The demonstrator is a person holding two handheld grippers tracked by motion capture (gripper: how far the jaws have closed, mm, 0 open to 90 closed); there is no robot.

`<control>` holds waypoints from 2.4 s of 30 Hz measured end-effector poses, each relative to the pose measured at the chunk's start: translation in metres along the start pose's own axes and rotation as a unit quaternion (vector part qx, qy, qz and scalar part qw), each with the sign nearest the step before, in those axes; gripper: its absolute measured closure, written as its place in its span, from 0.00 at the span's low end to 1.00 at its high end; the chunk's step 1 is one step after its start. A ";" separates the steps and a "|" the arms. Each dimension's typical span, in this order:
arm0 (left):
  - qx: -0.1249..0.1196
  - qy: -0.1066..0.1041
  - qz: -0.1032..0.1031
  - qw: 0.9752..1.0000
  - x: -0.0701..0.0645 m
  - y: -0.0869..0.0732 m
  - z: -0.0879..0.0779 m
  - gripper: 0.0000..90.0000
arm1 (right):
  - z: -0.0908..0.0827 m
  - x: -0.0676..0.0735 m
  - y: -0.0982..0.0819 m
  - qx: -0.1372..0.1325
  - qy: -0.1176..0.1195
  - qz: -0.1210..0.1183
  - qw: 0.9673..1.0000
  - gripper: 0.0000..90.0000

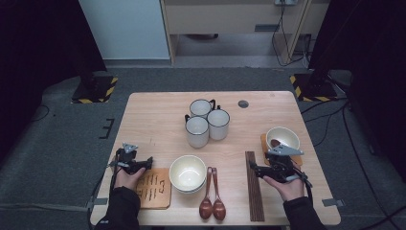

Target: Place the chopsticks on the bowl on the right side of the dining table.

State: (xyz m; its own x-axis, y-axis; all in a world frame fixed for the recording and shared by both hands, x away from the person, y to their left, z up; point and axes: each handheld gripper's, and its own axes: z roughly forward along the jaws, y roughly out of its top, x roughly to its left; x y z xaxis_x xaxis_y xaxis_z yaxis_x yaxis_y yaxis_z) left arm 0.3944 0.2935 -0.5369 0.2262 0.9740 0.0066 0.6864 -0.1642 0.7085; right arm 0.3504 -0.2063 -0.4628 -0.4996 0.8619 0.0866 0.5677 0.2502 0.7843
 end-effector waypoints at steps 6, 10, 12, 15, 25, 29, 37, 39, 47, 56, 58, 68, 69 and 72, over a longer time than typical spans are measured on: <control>0.002 0.000 0.001 1.000 0.000 0.000 0.000 0.04 | 0.004 0.002 -0.006 0.011 -0.002 -0.008 1.000 0.33; 0.002 0.000 0.002 1.000 0.000 0.000 0.000 0.03 | 0.005 0.005 -0.007 0.016 -0.004 -0.015 1.000 0.36; 0.002 0.000 0.001 1.000 0.000 0.000 0.000 0.03 | 0.005 0.006 -0.009 0.020 -0.004 -0.017 1.000 0.37; 0.002 0.000 0.001 1.000 0.000 0.000 0.000 0.03 | 0.007 0.007 -0.013 0.023 -0.007 -0.019 1.000 0.40; 0.003 -0.001 0.002 1.000 -0.001 0.000 0.000 0.02 | 0.003 0.003 -0.030 0.032 -0.014 -0.018 0.999 0.49; 0.003 -0.001 0.002 1.000 -0.001 0.000 0.000 0.02 | 0.004 0.001 -0.034 0.036 -0.019 -0.018 0.999 0.52; 0.003 -0.001 0.002 1.000 -0.001 0.000 0.000 0.02 | 0.011 -0.002 -0.040 0.060 -0.026 -0.017 0.998 0.58; 0.003 -0.001 0.002 1.000 -0.001 0.000 0.000 0.02 | 0.012 -0.003 -0.040 0.065 -0.027 -0.019 0.997 0.63; 0.003 -0.001 0.002 1.000 -0.001 0.000 0.000 0.02 | 0.016 -0.003 -0.043 0.085 -0.029 -0.018 0.996 0.67; 0.003 -0.001 0.002 1.000 -0.001 0.000 0.000 0.02 | 0.020 -0.004 -0.045 0.100 -0.028 -0.012 0.994 0.70; 0.003 -0.001 0.002 1.000 -0.001 0.000 0.000 0.02 | 0.020 -0.004 -0.045 0.102 -0.028 -0.010 0.994 0.70; 0.004 0.000 0.002 1.000 -0.001 0.000 0.000 0.02 | 0.023 -0.002 -0.046 0.115 -0.024 -0.009 0.993 0.75; 0.004 0.000 0.002 1.000 -0.001 0.000 0.000 0.02 | 0.023 -0.002 -0.046 0.117 -0.022 -0.010 0.993 0.75; 0.003 -0.001 0.002 1.000 -0.001 0.000 0.000 0.02 | 0.024 -0.001 -0.046 0.121 -0.022 -0.010 0.992 0.78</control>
State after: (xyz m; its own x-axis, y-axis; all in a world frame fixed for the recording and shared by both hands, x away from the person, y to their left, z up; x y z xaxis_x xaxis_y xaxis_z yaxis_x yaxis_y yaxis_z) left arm 0.3944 0.2928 -0.5371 0.2294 0.9733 0.0081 0.6901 -0.1685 0.7039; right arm 0.3406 -0.2081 -0.5136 -0.4859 0.8731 0.0408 0.7012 0.3615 0.6145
